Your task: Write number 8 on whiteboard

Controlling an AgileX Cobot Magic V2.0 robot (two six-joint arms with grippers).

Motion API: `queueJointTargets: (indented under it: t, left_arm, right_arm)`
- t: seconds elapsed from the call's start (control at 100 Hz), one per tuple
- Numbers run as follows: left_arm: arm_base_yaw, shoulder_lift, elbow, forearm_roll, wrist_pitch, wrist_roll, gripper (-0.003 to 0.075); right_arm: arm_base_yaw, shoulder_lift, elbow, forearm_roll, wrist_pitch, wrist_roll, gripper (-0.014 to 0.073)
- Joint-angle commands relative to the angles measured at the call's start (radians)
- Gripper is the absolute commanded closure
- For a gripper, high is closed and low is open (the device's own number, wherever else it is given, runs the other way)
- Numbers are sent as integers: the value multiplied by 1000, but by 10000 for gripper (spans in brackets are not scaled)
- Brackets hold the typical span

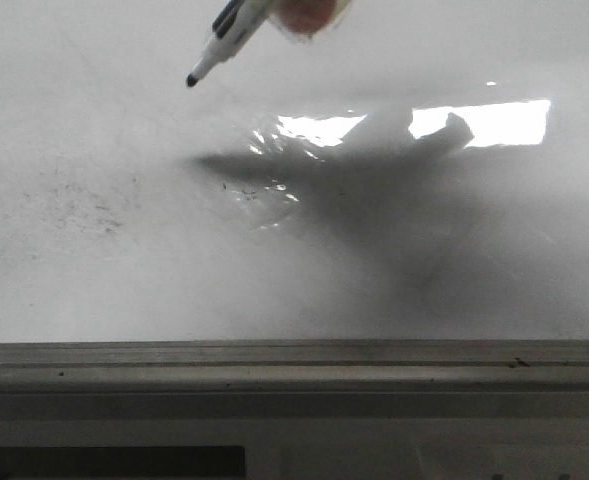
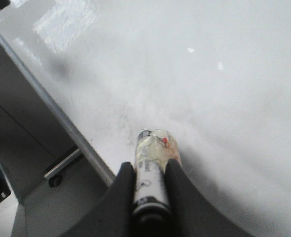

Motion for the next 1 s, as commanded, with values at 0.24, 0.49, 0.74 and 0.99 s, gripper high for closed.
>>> queueJointTargets:
  t: [0.24,0.49,0.74,0.99]
  left_arm:
    - [-5,-3,-12,-65,-41,-14,293]
    - [-5,-3,4,-86,-50,-14,293]
    - [-5,-3,4,-86,-67,-14,293]
    - [-5,-3,4,-86,-67,-14,293]
  right_arm:
    - [-129,89,-129,-8,-8,7,655]
    - [-131,100,-127,-136,119,62,654]
    - [-116,70,-120,-186,248,129,656]
    - [-25,123,-157,-241,99,182,657]
